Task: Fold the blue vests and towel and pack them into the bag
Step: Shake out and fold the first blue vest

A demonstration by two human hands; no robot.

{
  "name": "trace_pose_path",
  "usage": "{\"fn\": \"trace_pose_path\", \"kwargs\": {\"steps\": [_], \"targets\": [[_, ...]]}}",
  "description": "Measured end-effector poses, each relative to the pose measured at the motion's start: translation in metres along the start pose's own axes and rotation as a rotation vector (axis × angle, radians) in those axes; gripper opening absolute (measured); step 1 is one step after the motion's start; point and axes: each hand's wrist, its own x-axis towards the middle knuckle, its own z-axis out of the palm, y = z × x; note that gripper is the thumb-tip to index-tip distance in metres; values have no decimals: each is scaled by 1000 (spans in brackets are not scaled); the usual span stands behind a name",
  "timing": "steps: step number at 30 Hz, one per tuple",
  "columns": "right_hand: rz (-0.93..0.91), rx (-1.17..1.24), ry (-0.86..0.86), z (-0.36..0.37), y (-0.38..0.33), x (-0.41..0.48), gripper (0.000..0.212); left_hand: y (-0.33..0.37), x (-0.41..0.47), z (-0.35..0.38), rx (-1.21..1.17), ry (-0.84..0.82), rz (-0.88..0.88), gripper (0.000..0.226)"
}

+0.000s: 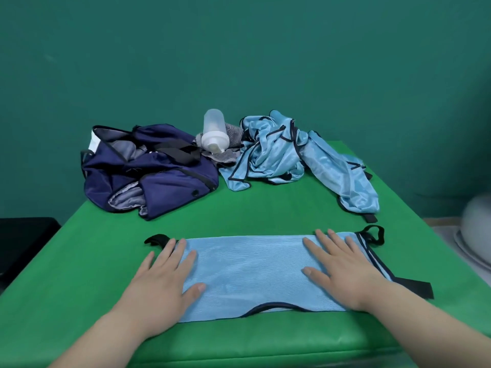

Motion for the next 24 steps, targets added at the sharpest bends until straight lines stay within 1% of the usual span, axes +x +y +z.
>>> {"fn": "trace_pose_path", "kwargs": {"steps": [3, 5, 8, 10, 11, 13, 14, 18, 19, 20, 22, 24], "targets": [[-46, -39, 37, -8, -14, 2, 95, -3, -24, 5, -34, 86, -69, 84], [-118, 8, 64, -16, -37, 8, 95, -3, -41, 9, -72, 161, -127, 69], [-275, 133, 84, -29, -83, 27, 73, 5, -59, 5, -156, 281, -152, 51], [-404, 194, 84, -37, -116, 42, 56, 13, -72, 8, -227, 414, -205, 43], [-458, 213, 78, -40, -131, 49, 48, 17, -79, 9, -268, 448, -235, 41], [-518, 228, 51, -48, -157, 63, 39, 26, -92, 6, -306, 426, -297, 42], [-532, 235, 23, -51, -168, 70, 38, 31, -95, 1, -280, 367, -331, 46], [-512, 235, -101, -56, -196, 92, 44, 42, -96, 8, -257, 238, -438, 60], [-497, 212, -102, -55, -200, 96, 43, 42, -94, 9, -235, 272, -445, 60], [-487, 191, -88, -55, -202, 101, 40, 42, -93, 11, -251, 283, -445, 56], [-486, 156, -60, -57, -207, 106, 35, 40, -89, 18, -204, 368, -420, 43], [-491, 138, -47, -58, -209, 108, 32, 40, -84, 22, -207, 431, -393, 35]]}}
